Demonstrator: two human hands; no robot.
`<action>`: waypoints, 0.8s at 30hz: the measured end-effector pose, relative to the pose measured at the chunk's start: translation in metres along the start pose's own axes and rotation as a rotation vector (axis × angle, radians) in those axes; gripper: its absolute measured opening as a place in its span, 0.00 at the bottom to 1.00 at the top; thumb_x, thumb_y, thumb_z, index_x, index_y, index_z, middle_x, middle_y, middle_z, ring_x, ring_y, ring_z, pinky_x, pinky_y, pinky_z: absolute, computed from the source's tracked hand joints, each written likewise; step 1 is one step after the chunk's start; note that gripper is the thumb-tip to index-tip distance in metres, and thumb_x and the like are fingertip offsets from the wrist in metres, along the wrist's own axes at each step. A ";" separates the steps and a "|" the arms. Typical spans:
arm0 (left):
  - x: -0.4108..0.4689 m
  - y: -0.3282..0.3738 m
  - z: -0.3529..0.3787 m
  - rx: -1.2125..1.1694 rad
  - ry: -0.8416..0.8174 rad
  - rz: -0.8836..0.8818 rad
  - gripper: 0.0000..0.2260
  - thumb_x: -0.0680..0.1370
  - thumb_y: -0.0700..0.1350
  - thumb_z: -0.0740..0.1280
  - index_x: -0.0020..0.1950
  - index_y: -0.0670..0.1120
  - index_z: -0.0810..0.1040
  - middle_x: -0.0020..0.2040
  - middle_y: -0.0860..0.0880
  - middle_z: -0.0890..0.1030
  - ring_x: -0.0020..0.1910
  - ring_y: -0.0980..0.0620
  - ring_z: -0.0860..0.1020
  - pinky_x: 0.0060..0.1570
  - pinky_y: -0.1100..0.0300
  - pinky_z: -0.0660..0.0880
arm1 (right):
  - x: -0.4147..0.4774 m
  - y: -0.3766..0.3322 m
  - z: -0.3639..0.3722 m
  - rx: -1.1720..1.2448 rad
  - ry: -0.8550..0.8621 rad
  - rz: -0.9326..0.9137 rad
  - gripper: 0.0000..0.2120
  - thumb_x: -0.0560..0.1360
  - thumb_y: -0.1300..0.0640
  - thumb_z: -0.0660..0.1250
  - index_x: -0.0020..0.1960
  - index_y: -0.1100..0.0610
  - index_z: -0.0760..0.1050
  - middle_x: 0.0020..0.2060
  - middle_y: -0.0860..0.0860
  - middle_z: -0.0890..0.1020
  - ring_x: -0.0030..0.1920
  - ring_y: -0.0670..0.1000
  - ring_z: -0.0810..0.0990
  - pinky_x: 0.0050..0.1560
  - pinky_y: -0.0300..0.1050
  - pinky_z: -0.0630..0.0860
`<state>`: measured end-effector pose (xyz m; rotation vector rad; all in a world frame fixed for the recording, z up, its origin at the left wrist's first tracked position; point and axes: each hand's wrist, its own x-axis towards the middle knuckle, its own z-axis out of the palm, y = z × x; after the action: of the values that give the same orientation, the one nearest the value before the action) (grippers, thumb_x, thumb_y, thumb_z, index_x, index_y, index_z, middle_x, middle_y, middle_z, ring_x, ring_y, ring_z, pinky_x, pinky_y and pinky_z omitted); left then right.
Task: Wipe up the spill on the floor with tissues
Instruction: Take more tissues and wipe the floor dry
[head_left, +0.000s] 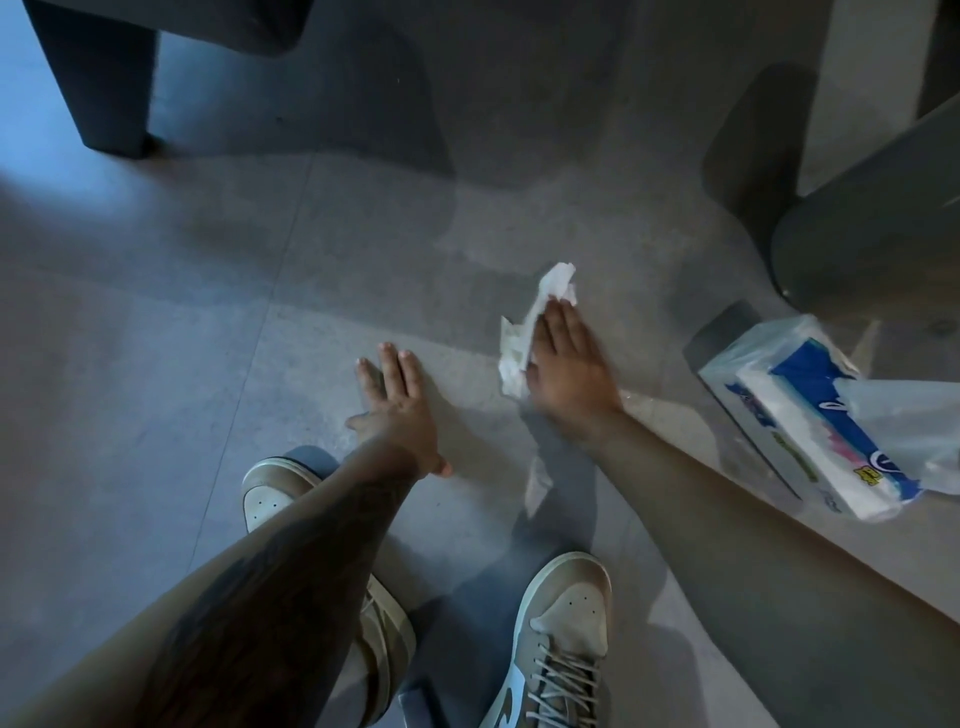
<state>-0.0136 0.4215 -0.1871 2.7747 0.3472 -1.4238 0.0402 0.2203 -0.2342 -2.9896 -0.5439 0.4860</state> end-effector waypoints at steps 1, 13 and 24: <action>0.000 -0.001 0.000 0.005 0.002 0.001 0.68 0.63 0.63 0.79 0.76 0.41 0.27 0.76 0.43 0.25 0.76 0.33 0.31 0.63 0.34 0.71 | 0.010 -0.016 -0.003 -0.002 0.000 -0.008 0.29 0.78 0.52 0.60 0.75 0.65 0.63 0.76 0.64 0.63 0.77 0.63 0.59 0.76 0.57 0.58; 0.000 -0.005 0.003 -0.003 0.021 0.034 0.68 0.63 0.63 0.78 0.76 0.41 0.27 0.76 0.42 0.26 0.76 0.33 0.32 0.64 0.33 0.69 | -0.076 0.011 0.025 0.088 -0.056 -0.052 0.27 0.80 0.52 0.57 0.74 0.66 0.61 0.77 0.62 0.59 0.78 0.60 0.53 0.78 0.56 0.51; 0.001 -0.003 0.002 -0.005 0.013 0.031 0.68 0.63 0.63 0.78 0.76 0.41 0.27 0.76 0.42 0.25 0.76 0.32 0.32 0.65 0.34 0.69 | -0.095 0.042 0.027 0.143 0.039 0.432 0.28 0.82 0.54 0.53 0.78 0.65 0.54 0.79 0.62 0.54 0.79 0.60 0.50 0.77 0.57 0.54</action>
<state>-0.0150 0.4244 -0.1885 2.7746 0.3063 -1.3971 -0.0387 0.1479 -0.2370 -2.9618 0.1436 0.4649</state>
